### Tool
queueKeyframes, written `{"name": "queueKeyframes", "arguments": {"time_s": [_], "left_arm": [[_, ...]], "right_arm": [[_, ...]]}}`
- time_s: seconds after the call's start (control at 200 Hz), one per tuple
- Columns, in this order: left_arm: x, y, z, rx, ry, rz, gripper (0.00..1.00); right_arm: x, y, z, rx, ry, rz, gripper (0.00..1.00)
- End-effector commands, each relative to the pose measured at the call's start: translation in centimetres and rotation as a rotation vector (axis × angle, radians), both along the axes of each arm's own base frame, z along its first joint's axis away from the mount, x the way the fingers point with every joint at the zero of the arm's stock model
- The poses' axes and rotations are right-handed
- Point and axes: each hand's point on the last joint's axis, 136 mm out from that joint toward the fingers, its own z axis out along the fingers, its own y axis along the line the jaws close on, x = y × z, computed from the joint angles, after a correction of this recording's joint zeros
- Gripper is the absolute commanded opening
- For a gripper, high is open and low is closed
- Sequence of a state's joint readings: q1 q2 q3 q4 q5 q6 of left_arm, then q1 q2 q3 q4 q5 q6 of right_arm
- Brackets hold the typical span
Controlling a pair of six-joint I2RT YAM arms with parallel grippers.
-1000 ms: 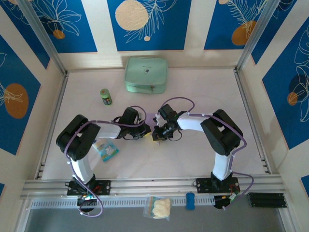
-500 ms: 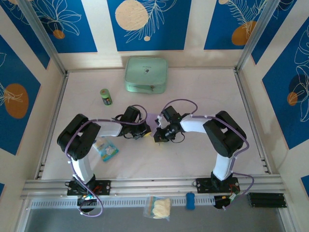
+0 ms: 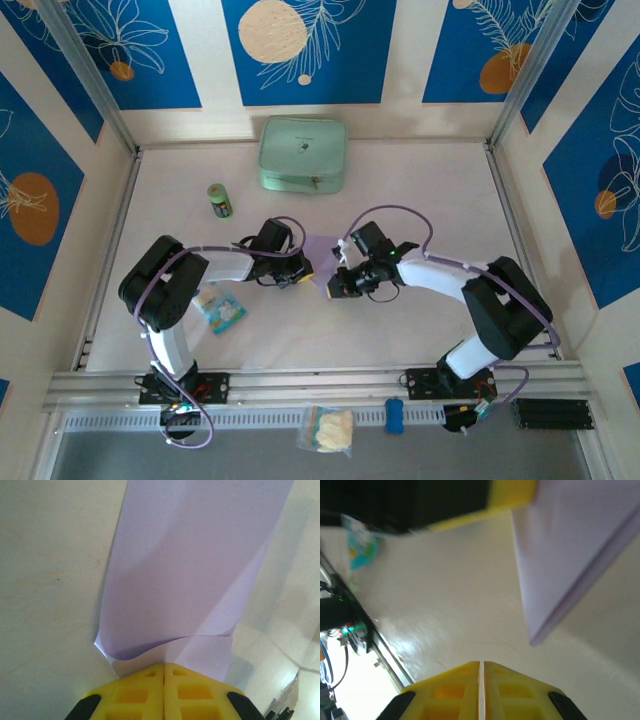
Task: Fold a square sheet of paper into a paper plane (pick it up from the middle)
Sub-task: Third fold the triangle at the center of the table.
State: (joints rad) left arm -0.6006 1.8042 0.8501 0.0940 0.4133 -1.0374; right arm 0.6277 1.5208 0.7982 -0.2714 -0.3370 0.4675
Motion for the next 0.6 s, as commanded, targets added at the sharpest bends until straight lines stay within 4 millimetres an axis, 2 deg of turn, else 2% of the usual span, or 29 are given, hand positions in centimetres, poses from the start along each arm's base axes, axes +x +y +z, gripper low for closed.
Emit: {"name": "queueKeyframes", "arguments": {"time_s": [0.0,0.24,0.385,0.595], "left_arm": [[-0.7,1.2,-1.9,0.082,0.045,0.007,0.08],[-0.5,0.7,-1.5,0.052,0.042,0.009,0.09],[-0.1,0.3,-0.8,0.036,0.023,-0.002,0.09],[0.5,-0.7,0.6,-0.013,-0.039,-0.054,0.12]], "right_arm": [[1.9,0.4,0.7,-0.011,-0.062,-0.023,0.10],[3.5,2.0,-2.1,-0.128,-0.043,-0.032,0.08],[3.7,1.4,-4.4,-0.213,-0.004,-0.051,0.06],[2.9,0.6,-6.4,-0.270,0.038,-0.040,0.05]]}}
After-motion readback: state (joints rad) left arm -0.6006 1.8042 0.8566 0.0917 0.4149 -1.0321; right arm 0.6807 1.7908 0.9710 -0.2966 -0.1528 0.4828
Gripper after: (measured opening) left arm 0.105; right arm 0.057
